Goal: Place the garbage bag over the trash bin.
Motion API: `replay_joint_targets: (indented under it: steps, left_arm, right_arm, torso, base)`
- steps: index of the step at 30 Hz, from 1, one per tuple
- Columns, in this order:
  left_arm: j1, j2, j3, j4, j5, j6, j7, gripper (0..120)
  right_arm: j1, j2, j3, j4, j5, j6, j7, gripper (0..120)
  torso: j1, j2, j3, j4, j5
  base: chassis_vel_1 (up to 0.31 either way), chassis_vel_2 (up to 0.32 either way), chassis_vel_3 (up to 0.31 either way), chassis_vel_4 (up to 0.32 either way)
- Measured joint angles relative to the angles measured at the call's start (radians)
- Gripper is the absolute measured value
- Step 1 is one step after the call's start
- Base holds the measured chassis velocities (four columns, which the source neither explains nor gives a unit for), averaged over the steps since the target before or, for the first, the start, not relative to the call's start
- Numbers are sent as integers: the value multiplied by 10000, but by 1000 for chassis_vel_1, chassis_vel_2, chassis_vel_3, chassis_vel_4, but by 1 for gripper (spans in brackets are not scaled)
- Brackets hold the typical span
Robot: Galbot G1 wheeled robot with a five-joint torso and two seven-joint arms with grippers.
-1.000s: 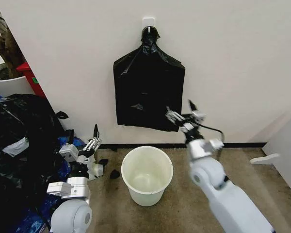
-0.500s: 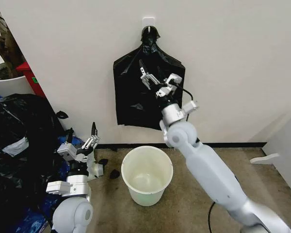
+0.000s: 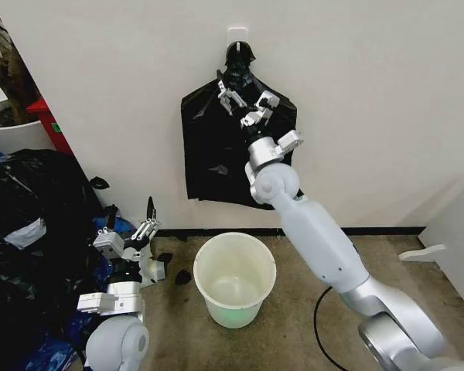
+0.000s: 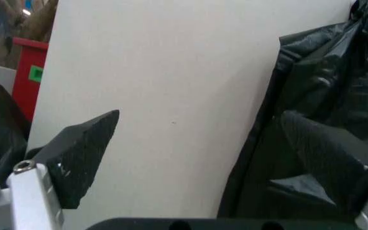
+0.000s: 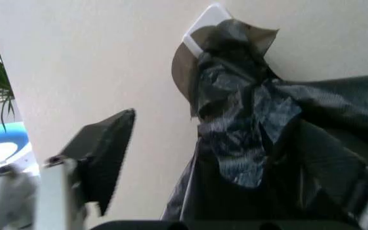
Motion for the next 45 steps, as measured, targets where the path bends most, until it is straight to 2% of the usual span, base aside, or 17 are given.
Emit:
replay_joint_targets:
  steps: [2, 7, 8, 13, 15, 16, 21, 24, 31, 39, 45]
  left_arm:
    - [-1, 31, -18, 12, 0, -26, -16, 100]
    - [-38, 58, -33, 159, 63, -183, -77, 100]
    - [-38, 58, -33, 159, 63, -183, -77, 100]
    - [-65, 20, -16, 245, 181, -246, -144, 100]
    - [-65, 20, -16, 245, 181, -246, -144, 100]
    - [-67, 18, -8, 261, 215, -265, -163, 100]
    - [-73, 11, 7, 321, 308, -303, -243, 100]
    - [-68, 9, 16, 320, 332, -304, -257, 100]
    - [-58, 38, 0, 309, 343, -304, -287, 100]
    - [42, 250, -103, 141, 310, -310, -331, 100]
    - [171, 390, -72, 4, 279, -309, -341, 100]
  right_arm:
    - [-29, 35, 56, 29, -5, 5, -7, 77]
    - [-157, 84, 77, 203, -143, 33, -59, 52]
    - [-157, 84, 77, 203, -143, 33, -59, 52]
    - [-296, 96, 117, 330, -296, 99, -178, 33]
    - [-296, 96, 117, 330, -296, 99, -178, 33]
    - [-353, 70, 134, 332, -360, 142, -263, 25]
    - [-430, 31, 200, 295, -467, 181, -320, 5]
    - [-473, 15, 215, 303, -493, 195, -322, 0]
    - [-960, -157, 168, 667, -602, 250, -327, 0]
    - [-2899, -989, -275, 2425, -1201, 424, -372, 0]
    - [-5234, -1395, -90, 3480, -2270, 652, -788, 0]
  torso:
    - [0, 0, -1, 0, 0]
    - [0, 0, -1, 0, 1]
    - [0, 0, -1, 0, 1]
    - [0, 0, -1, 0, 0]
    - [0, 0, -1, 0, 0]
    - [0, 0, -1, 0, 1]
    - [0, 0, -1, 0, 1]
    - [-1, 0, -1, 0, 1]
    - [0, 0, -1, 1, 1]
    - [-2, 0, -1, 0, 2]
    - [-2, 1, -3, 1, 1]
  base:
    - [0, 0, 0, 0]
    - [0, 0, 0, 0]
    - [0, 0, 0, 0]
    - [0, 0, 0, 0]
    - [0, 0, 0, 0]
    - [0, 0, 0, 0]
    - [0, 0, 0, 0]
    - [0, 0, 0, 0]
    - [0, 0, 0, 0]
    - [0, 0, 0, 0]
    - [0, 0, 0, 0]
